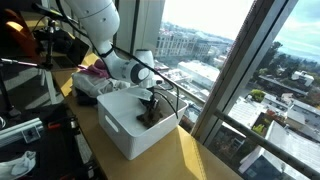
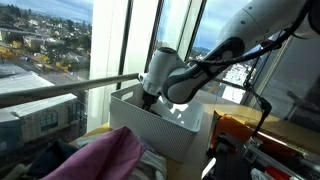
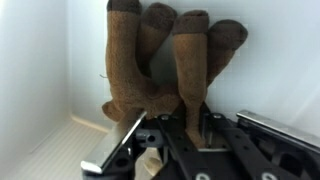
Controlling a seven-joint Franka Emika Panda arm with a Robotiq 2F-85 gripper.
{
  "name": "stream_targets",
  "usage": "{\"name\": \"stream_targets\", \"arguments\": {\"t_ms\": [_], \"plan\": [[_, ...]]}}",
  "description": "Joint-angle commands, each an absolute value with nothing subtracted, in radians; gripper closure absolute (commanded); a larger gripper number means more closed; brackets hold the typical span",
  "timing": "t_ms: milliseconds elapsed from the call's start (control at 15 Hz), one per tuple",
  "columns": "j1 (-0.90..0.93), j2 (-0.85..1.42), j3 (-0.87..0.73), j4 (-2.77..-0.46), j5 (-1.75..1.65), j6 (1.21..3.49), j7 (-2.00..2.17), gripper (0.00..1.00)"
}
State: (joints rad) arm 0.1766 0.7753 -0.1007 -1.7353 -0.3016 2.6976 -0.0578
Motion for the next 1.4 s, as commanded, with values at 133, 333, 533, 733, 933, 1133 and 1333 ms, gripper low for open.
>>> {"name": "stream_targets", "arguments": {"t_ms": [133,333,533,733,933,1133,1333], "plan": [[0.218,0.54,-0.107,-1.849,-0.326,2.656,-0.014,0.98],[0.243,0.441,-0.119,-1.824,-0.359,2.618,0.014,0.98],[0.253,0.341,-0.079,-1.777,-0.382,2.524,0.02,0.98],[0.275,0.286,0.014,-1.709,-0.345,2.384,0.003,0.98],[0.316,0.279,0.115,-1.615,-0.312,2.228,0.004,0.98],[0.366,0.331,0.19,-1.516,-0.271,2.096,0.041,0.98],[0.391,0.386,0.222,-1.5,-0.225,2.039,0.078,0.98]]}}
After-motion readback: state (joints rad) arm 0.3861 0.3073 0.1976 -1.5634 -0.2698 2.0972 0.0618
